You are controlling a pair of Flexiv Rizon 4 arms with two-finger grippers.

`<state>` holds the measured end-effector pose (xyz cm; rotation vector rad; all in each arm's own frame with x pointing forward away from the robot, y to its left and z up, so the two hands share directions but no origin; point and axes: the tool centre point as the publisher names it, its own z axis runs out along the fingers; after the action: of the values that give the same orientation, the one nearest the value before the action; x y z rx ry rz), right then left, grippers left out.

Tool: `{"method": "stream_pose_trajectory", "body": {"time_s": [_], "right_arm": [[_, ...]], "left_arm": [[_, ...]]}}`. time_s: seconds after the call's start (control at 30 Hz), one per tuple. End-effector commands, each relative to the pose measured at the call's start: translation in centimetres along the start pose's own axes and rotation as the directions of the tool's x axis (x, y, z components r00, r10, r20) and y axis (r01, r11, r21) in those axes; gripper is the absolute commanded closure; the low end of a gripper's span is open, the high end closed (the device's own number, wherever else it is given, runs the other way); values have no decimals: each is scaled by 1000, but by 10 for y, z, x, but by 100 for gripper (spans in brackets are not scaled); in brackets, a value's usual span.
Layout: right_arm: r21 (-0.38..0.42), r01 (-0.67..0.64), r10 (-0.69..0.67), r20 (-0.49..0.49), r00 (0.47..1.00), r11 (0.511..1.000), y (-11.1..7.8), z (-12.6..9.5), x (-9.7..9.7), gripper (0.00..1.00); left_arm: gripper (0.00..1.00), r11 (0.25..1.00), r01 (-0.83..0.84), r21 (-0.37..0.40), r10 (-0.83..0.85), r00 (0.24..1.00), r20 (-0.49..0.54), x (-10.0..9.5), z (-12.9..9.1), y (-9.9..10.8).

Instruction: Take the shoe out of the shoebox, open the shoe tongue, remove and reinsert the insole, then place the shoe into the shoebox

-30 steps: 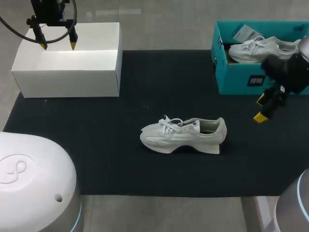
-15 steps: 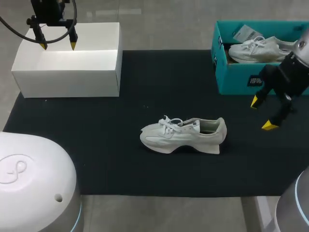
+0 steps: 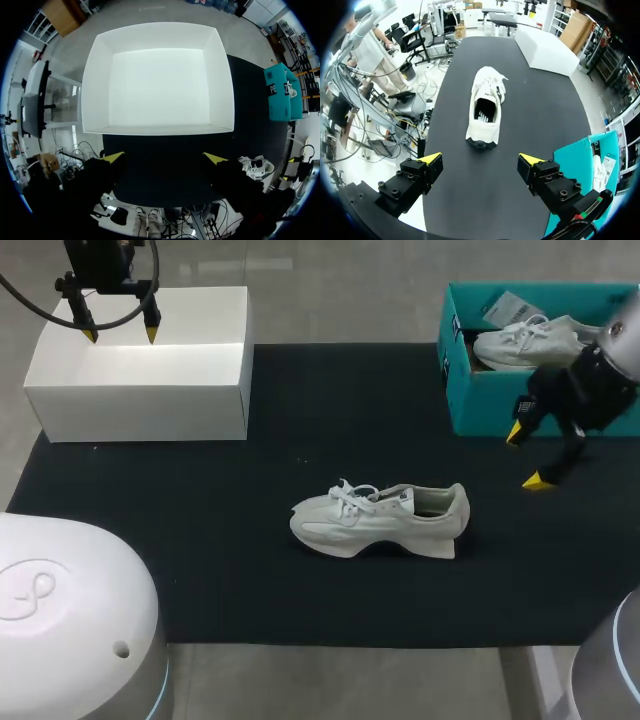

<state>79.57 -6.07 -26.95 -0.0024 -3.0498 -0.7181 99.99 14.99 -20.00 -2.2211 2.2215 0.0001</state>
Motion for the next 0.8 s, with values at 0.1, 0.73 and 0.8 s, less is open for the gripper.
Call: {"method": "stream_pose_trajectory", "body": {"time_s": [0.1,0.73,0.8], "right_arm": [[-83,-27,38,142,989,996,-14,32,2,0],[-247,-10,40,120,992,969,-27,108,-3,0],[-271,-8,42,121,992,962,-25,116,-4,0]], "left_arm": [[0,1000,0,0,0,1000,0,0,0,0],[0,1000,0,0,0,1000,0,0,0,0],[0,1000,0,0,0,1000,0,0,0,0]]}}
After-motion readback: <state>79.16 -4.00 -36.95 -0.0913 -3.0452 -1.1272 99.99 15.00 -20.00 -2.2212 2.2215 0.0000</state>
